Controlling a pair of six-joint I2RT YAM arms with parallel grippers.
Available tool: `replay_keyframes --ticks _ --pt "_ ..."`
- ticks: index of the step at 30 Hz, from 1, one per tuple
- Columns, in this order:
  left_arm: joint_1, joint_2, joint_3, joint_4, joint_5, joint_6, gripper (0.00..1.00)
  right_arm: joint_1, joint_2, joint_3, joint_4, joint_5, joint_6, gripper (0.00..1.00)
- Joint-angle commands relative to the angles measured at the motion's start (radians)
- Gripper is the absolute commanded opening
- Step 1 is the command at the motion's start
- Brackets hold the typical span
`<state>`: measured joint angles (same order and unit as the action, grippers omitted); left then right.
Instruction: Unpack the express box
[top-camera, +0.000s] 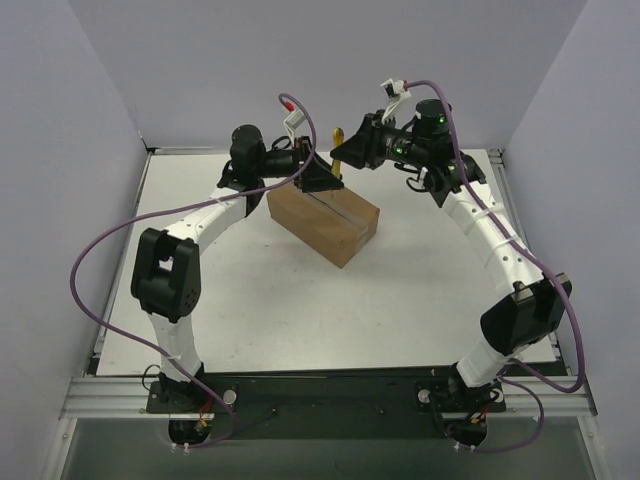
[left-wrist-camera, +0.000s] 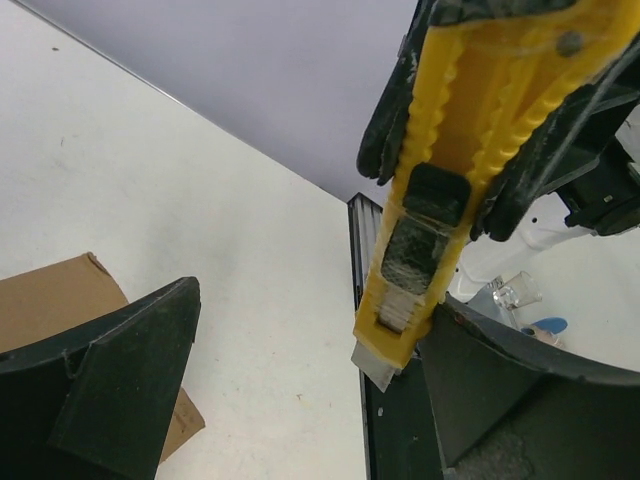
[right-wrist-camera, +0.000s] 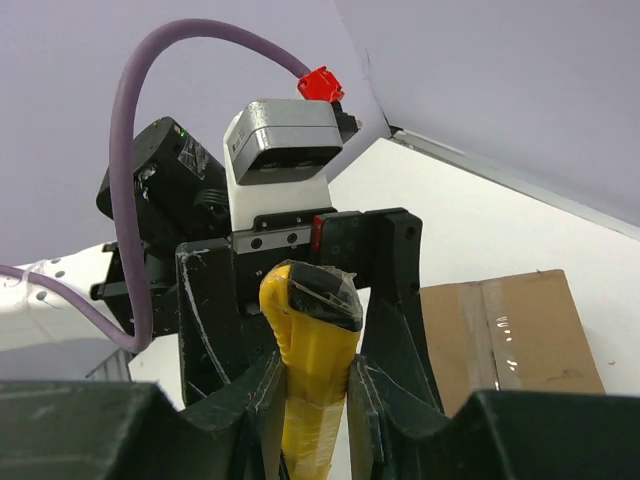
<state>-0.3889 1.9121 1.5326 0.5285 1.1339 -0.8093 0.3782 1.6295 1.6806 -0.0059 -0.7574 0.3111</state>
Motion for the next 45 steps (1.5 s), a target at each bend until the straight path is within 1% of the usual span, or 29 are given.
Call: replay_keyframes --ticks 1,4,7,8,11,12,13,14,15,16,17,18,19,20,21,22,23,24,25,26,29,30,31,32,34,36,39,40,45 --pt "-0.014 -0.001 0.064 0.093 0.03 -0.018 0.88 -0.007 -0.036 0.011 0.126 -0.086 0.033 0.0" --pt "-0.022 0.01 0.08 0.099 0.044 -0.018 0.76 -0.007 -0.034 -0.004 0.127 -0.095 0.045 0.0" --pt "-0.027 0.022 0.11 0.107 0.085 -0.016 0.58 -0.007 -0.031 -0.015 0.13 -0.088 0.048 0.0" --pt "-0.031 0.033 0.135 0.108 0.099 -0.034 0.41 -0.007 -0.03 -0.015 0.132 -0.086 0.051 0.0" --pt "-0.034 0.071 0.159 0.148 0.155 -0.097 0.16 -0.007 -0.017 -0.009 0.135 -0.085 0.056 0.0" --pt "-0.033 0.076 0.158 0.153 0.158 -0.097 0.04 -0.007 -0.016 -0.007 0.133 -0.085 0.054 0.0" --pt "-0.033 0.074 0.153 0.151 0.158 -0.093 0.0 -0.009 -0.014 -0.005 0.133 -0.08 0.054 0.0" --pt "-0.031 0.073 0.152 0.151 0.156 -0.085 0.0 -0.01 -0.014 -0.004 0.118 -0.068 0.052 0.04" --pt "-0.03 0.071 0.152 0.134 0.152 -0.077 0.0 -0.019 -0.022 0.005 0.1 -0.044 0.051 0.25" --pt "-0.027 0.067 0.155 0.11 0.145 -0.036 0.0 -0.028 -0.026 0.014 0.063 -0.039 0.045 0.39" --pt "-0.016 0.058 0.159 0.032 0.136 -0.007 0.0 -0.041 -0.04 0.022 0.04 -0.034 0.039 0.62" --pt "-0.008 0.053 0.161 -0.008 0.115 0.025 0.0 -0.076 -0.048 0.03 0.015 -0.01 0.039 0.7" --pt "0.001 0.047 0.164 -0.054 0.1 0.107 0.0 -0.096 -0.056 0.048 -0.046 -0.007 0.037 0.76" --pt "0.008 0.035 0.176 -0.24 0.071 0.184 0.0 -0.116 -0.065 0.059 -0.072 -0.003 0.034 0.82" --pt "0.022 0.028 0.22 -0.375 0.034 0.285 0.0 -0.133 -0.069 0.07 -0.098 -0.003 0.025 0.84" --pt "0.025 0.022 0.25 -0.5 -0.061 0.497 0.0 -0.157 -0.069 0.089 -0.145 0.01 0.002 0.89" --pt "0.027 0.009 0.27 -0.703 -0.113 0.597 0.0 -0.163 -0.069 0.097 -0.166 0.024 -0.01 0.9" --pt "0.021 -0.004 0.29 -0.77 -0.17 0.687 0.0 -0.165 -0.066 0.109 -0.189 0.044 -0.021 0.9" --pt "0.016 -0.016 0.285 -0.812 -0.298 0.811 0.0 -0.167 -0.062 0.128 -0.233 0.096 -0.023 0.9" --pt "0.01 -0.051 0.275 -0.84 -0.353 0.873 0.0 -0.165 -0.042 0.166 -0.252 0.119 -0.015 0.9" --pt "-0.002 -0.138 0.169 -0.779 -0.5 0.953 0.0 -0.136 0.027 0.278 -0.324 0.2 -0.006 0.89" --pt "-0.01 -0.159 0.147 -0.768 -0.532 0.967 0.0 -0.127 0.047 0.307 -0.342 0.187 -0.007 0.91" --pt "-0.024 -0.176 0.109 -0.762 -0.565 0.993 0.0 -0.118 0.067 0.33 -0.359 0.169 -0.013 1.0" --pt "-0.031 -0.208 0.091 -0.747 -0.623 0.996 0.0 -0.087 0.082 0.343 -0.358 0.159 -0.033 1.0" --pt "-0.047 -0.24 0.04 -0.725 -0.666 0.993 0.0 -0.044 0.081 0.331 -0.341 0.171 -0.059 1.0" --pt "-0.059 -0.275 0.015 -0.708 -0.715 0.993 0.0 0.01 0.078 0.311 -0.338 0.223 -0.082 0.96" --pt "-0.085 -0.308 -0.02 -0.702 -0.753 0.984 0.0 0.033 0.089 0.3 -0.338 0.289 -0.044 0.86" --pt "-0.09 -0.314 -0.028 -0.691 -0.757 0.984 0.0 0.036 0.092 0.3 -0.335 0.299 -0.032 0.8" --pt "-0.13 -0.338 -0.061 -0.673 -0.804 0.983 0.0 0.041 0.119 0.318 -0.304 0.267 0.009 0.65"
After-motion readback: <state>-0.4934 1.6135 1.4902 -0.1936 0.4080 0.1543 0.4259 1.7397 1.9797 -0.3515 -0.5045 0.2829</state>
